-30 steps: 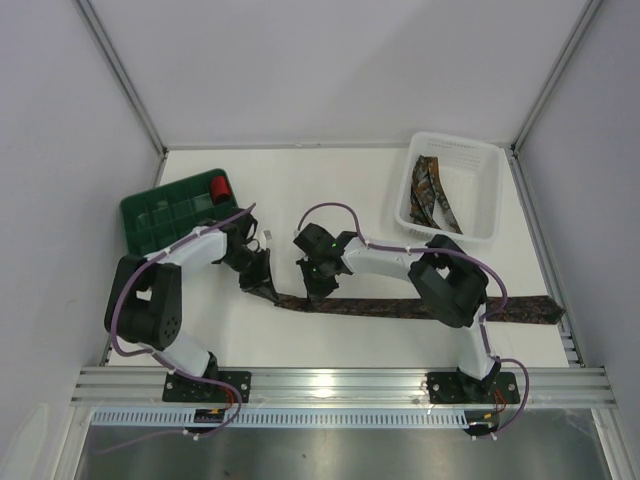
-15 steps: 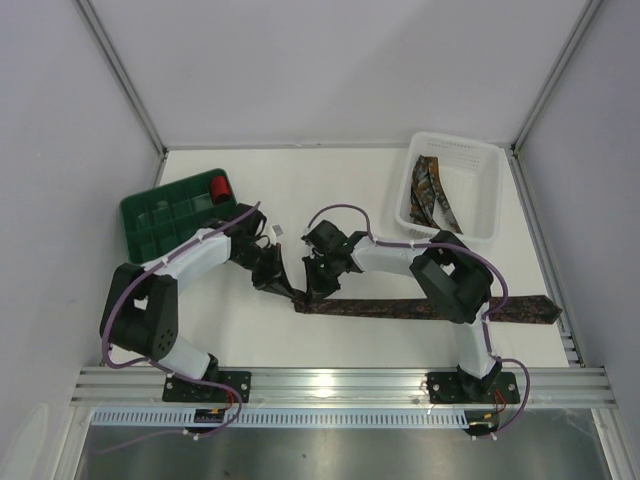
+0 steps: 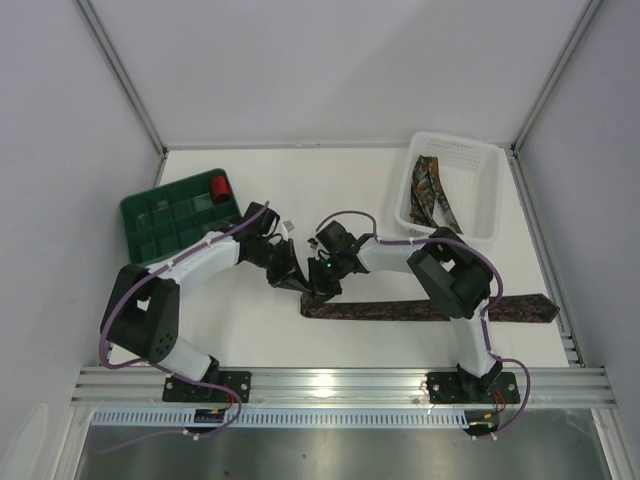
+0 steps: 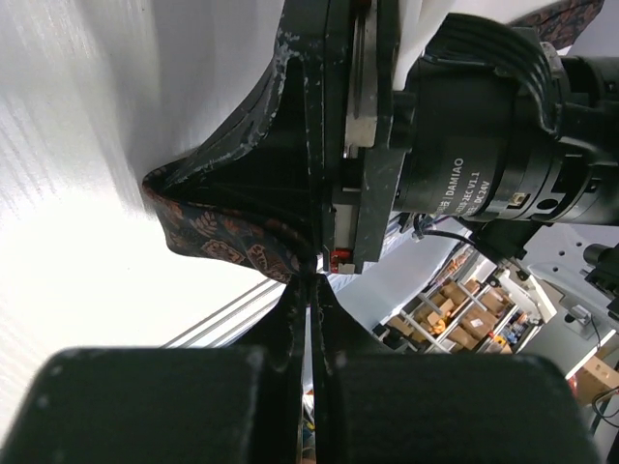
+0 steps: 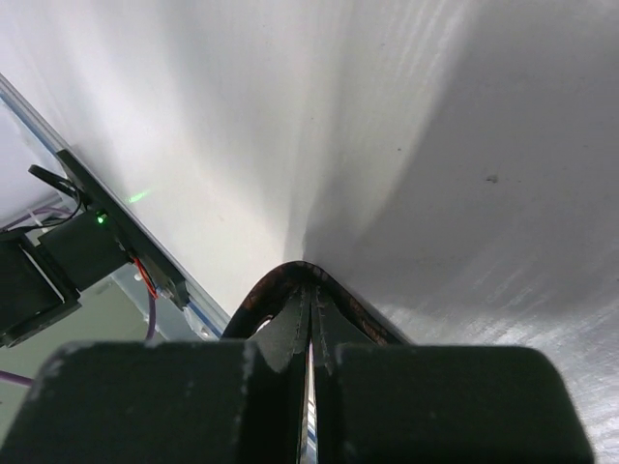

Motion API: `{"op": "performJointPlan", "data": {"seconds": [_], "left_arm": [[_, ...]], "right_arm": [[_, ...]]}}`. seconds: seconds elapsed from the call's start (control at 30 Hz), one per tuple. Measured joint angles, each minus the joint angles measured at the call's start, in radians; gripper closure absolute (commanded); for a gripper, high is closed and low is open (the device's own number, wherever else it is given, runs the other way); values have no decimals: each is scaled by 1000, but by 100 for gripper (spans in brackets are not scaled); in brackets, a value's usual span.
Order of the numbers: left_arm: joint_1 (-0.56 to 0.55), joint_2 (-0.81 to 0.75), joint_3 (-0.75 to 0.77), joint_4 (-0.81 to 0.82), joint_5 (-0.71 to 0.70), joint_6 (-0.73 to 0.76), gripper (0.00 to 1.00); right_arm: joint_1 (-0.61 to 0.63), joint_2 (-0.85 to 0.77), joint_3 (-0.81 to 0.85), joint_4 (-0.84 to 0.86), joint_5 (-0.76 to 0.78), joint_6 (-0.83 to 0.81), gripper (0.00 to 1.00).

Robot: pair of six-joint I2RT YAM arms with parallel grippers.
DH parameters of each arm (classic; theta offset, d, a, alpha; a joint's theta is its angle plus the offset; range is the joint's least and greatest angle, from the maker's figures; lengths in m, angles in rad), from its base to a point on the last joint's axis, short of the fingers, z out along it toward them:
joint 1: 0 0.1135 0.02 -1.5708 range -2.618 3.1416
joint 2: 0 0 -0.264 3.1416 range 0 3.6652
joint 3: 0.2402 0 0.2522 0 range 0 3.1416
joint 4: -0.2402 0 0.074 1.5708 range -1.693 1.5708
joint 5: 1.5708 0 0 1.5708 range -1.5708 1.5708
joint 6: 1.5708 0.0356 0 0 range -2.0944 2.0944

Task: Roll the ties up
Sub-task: Roll the tie

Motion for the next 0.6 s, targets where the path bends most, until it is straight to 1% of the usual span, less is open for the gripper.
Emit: {"op": "performJointPlan", "data": {"seconds": [0.2, 0.47, 0.6], "left_arm": [[-3, 0, 0, 6, -8, -8, 100], [-27, 2, 0, 9, -22, -16, 100], [-32, 7, 3, 8, -27, -16, 99]], "right_arm": [[-36, -10, -6, -26, -6, 4, 99], [-119, -66, -41, -75, 10, 18, 99], [-129, -74, -43, -83, 18, 19, 99]]}}
